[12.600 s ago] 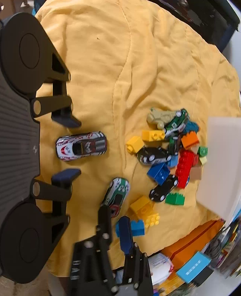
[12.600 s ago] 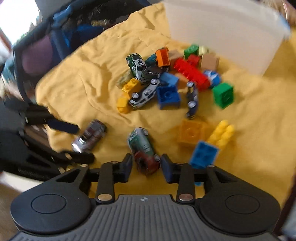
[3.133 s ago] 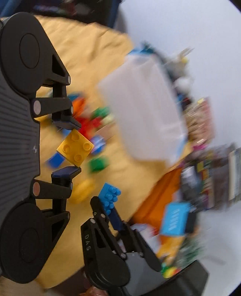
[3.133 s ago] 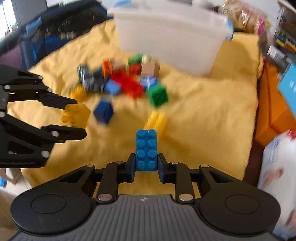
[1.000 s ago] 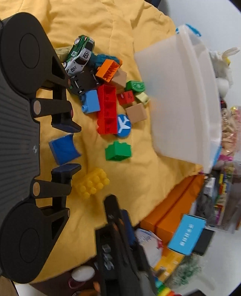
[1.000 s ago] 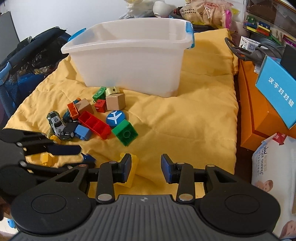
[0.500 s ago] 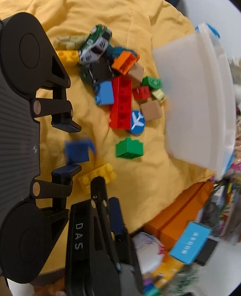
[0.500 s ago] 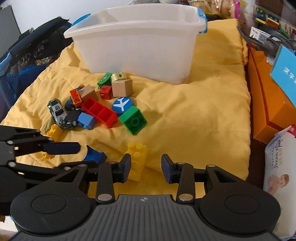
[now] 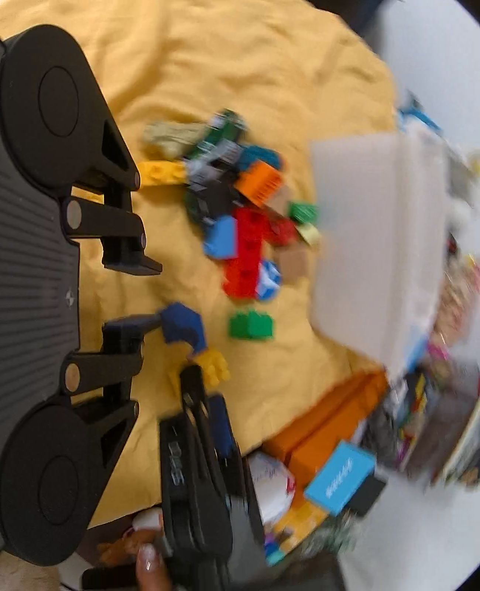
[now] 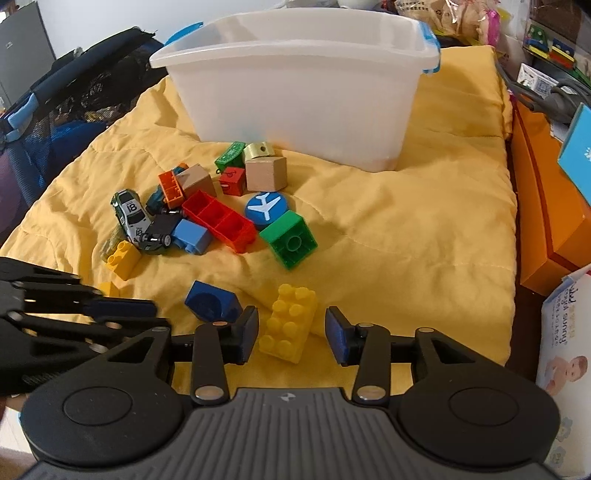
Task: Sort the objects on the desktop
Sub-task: 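Grasp the dark blue curved brick with the left tool while the right tool grasps the long yellow brick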
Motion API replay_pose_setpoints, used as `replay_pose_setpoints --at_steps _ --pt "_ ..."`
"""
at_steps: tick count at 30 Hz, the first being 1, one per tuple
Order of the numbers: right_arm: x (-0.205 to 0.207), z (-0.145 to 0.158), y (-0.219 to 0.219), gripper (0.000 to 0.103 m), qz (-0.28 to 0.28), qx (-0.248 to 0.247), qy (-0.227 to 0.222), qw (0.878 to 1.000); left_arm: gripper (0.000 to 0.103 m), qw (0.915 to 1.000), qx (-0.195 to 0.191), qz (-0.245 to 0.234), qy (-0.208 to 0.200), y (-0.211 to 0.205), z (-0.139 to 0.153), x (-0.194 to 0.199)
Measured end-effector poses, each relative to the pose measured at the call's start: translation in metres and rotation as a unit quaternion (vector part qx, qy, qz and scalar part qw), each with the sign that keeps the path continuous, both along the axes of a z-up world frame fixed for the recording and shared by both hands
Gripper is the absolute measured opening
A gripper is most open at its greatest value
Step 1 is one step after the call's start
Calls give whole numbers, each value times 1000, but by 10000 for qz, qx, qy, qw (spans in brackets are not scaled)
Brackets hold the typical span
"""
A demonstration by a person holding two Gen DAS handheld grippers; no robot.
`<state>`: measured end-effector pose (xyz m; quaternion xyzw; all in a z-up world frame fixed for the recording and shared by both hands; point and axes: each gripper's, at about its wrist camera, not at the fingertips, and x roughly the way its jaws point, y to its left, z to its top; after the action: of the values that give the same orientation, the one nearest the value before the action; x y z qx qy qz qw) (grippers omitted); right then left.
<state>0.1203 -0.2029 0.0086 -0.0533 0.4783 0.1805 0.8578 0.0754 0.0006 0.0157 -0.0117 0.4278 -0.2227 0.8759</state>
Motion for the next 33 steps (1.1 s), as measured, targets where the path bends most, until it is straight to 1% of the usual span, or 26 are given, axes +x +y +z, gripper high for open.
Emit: replay_pose_setpoints --at_steps 1,2,3,4,6,7,10,12,13,14,15,16,18,19,21,23,24,25,26,27,28,29,31,33 --pt "0 -1 1 46 22 -26 1 10000 35 9997 60 -190 -130 -5 4 0" --pt "-1 -2 3 47 38 -48 -5 10000 36 9990 128 -359 -217 -10 7 0" --pt "-1 -4 5 47 60 -67 -13 10000 36 9981 233 -499 -288 -16 9 2" --pt "0 -6 6 46 86 -103 -38 9999 39 9962 419 -674 -367 -23 10 4" --pt "4 -14 10 35 179 -362 28 9992 41 9895 842 -1052 -517 -36 9 7" --pt "5 -16 9 28 173 -393 79 9990 42 9845 1098 -1223 -611 -42 8 10" --pt "0 -13 1 28 106 -282 100 9995 43 9685 1593 -1734 -805 -57 4 19" --pt "-4 -11 -5 28 81 -251 112 9996 44 9639 1639 -1949 -774 -62 1 26" --pt "-7 -11 -8 28 46 -236 129 9996 39 9657 1577 -1955 -655 -63 -2 31" --pt "-8 -12 -10 28 4 -227 143 9996 33 9711 1443 -1868 -343 -62 -5 38" --pt "-9 -12 -13 28 -46 -209 161 9996 22 9765 1277 -1737 -52 -59 -8 43" --pt "-11 -13 -15 28 -101 -186 186 9996 21 9826 1035 -1536 144 -55 -9 46" --pt "-14 -13 -20 28 -175 -147 232 9995 21 9880 713 -1314 390 -46 -7 44" --pt "-15 -13 -22 28 -203 -133 240 9994 21 9905 478 -1153 572 -39 -5 40" --pt "-18 -12 -24 28 -231 -110 234 9994 21 9915 -25 -902 936 -21 -5 34" --pt "-20 -11 -26 28 -239 -71 240 9994 21 9860 -588 -529 1470 -1 -12 28" --pt "-21 -10 -26 28 -211 -41 237 9995 22 9833 -753 -379 1616 6 -15 27" --pt "-22 -9 -25 28 -168 -22 230 9996 22 9816 -814 -201 1716 13 -20 25" --pt "-22 -8 -24 28 -106 -4 224 9997 23 9837 -669 -46 1668 16 -24 23" --pt "-23 -7 -21 28 -24 26 205 9998 34 9869 -438 99 1552 17 -25 22" --pt "-23 -7 -19 28 29 34 189 9998 40 9895 -353 199 1385 19 -24 20" --pt "-23 -8 -16 28 63 14 181 9998 41 9915 -317 246 1235 21 -20 17" --pt "-21 -10 -12 28 90 -21 183 9998 52 9950 -245 193 950 21 -11 11" --pt "-20 -10 -10 28 112 -36 172 9998 56 9981 -155 58 592 19 -1 1"
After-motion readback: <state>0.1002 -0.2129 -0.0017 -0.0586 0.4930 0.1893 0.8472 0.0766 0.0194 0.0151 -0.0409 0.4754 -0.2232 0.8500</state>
